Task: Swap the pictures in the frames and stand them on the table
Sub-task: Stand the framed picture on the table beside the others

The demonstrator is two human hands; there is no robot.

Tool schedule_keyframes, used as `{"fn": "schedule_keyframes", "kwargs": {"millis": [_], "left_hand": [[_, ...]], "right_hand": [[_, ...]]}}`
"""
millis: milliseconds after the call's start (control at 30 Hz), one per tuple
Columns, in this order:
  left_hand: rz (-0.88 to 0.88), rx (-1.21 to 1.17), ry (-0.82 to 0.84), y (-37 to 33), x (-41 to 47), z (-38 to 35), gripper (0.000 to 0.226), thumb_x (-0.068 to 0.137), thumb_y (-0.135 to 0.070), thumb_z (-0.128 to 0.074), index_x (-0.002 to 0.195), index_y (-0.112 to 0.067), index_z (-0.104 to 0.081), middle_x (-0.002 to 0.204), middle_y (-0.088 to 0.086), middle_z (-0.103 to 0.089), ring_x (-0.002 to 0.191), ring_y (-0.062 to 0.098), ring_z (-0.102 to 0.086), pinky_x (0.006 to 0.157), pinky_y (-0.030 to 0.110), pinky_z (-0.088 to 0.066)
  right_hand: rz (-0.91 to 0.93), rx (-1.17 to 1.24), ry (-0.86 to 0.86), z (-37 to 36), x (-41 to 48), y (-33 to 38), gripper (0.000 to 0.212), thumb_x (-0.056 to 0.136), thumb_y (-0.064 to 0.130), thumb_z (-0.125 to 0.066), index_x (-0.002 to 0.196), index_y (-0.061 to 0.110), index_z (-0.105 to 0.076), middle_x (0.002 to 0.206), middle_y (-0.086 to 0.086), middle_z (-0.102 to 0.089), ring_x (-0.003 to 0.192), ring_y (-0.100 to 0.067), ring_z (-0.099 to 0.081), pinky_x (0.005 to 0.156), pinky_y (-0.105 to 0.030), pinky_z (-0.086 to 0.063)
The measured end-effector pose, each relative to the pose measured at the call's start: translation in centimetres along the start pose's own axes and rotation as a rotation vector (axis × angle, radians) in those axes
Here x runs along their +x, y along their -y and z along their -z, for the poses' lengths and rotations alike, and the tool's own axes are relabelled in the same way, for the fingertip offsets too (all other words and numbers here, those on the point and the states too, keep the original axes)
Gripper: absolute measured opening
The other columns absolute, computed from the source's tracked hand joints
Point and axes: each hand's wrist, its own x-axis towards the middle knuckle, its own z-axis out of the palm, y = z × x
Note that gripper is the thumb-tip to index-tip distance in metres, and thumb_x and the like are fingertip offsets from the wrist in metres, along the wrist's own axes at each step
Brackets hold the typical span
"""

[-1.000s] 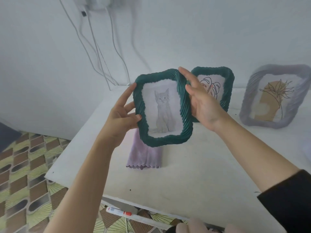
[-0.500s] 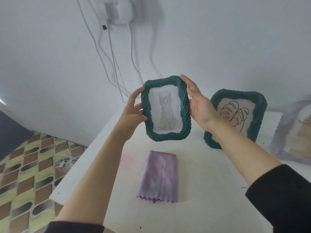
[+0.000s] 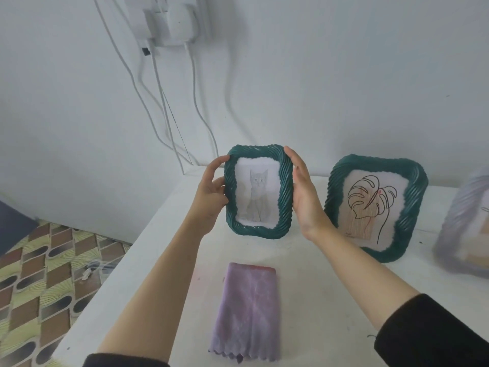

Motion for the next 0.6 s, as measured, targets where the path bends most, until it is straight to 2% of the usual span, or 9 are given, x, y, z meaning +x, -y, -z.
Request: {"fn": "schedule_keyframes", "kwargs": {"millis": [100,233,367,467,600], "left_hand": [[0.003,-0.012,0.016,0.5,0.1,0.1,0.088,0.065,0.028,-0.025,0.123,-0.034,-0.047,0.092,0.008,-0.061,0.066,0.014,-0.053,0.051,0.021,-0.041],[0.006,-0.031,0.060,0.7,0.1,0.3,0.086,0.058,0.016,-0.035,0.126,-0.036,-0.046,0.099,0.006,-0.062,0.075,0.015,-0.054,0.058,0.024,-0.043],[0.004,0.002,0.092,1.0,-0.1,0.4,0.087,0.069,0.026,-0.033,0.129,-0.036,-0.044,0.100,0.005,-0.061,0.078,0.014,-0.054,0.063,0.026,-0.044],[-0.003,0.019,0.072,1.2,-0.4,0.3,0.090,0.072,0.031,-0.028,0.129,-0.037,-0.043,0.102,0.005,-0.061,0.080,0.016,-0.052,0.063,0.026,-0.043],[-0.022,0.027,0.060,1.3,-0.7,0.1,0.091,0.072,0.032,-0.027,0.127,-0.038,-0.044,0.099,0.005,-0.061,0.078,0.017,-0.050,0.065,0.030,-0.038]], "right_hand": [[-0.007,-0.011,-0.017,0.0,0.1,-0.5,0.054,0.082,0.067,-0.043,0.132,0.046,-0.040,0.147,0.016,-0.035,0.138,-0.005,-0.026,0.117,-0.046,-0.016],[0.012,-0.004,-0.036,0.2,0.2,-0.9,0.049,0.085,0.061,-0.040,0.131,0.046,-0.040,0.147,0.015,-0.035,0.138,-0.006,-0.027,0.117,-0.046,-0.016],[0.013,-0.023,-0.051,0.5,0.0,-1.2,0.046,0.089,0.045,-0.042,0.134,0.045,-0.036,0.148,0.016,-0.032,0.138,-0.003,-0.025,0.117,-0.045,-0.017],[0.014,-0.049,-0.070,0.5,-0.3,-1.2,0.047,0.088,0.031,-0.042,0.132,0.045,-0.034,0.147,0.020,-0.030,0.136,0.005,-0.023,0.117,-0.035,-0.016],[0.023,-0.065,-0.067,0.3,-0.6,-1.3,0.050,0.086,0.024,-0.041,0.131,0.045,-0.032,0.140,0.031,-0.030,0.133,0.013,-0.022,0.109,-0.015,-0.018]]}}
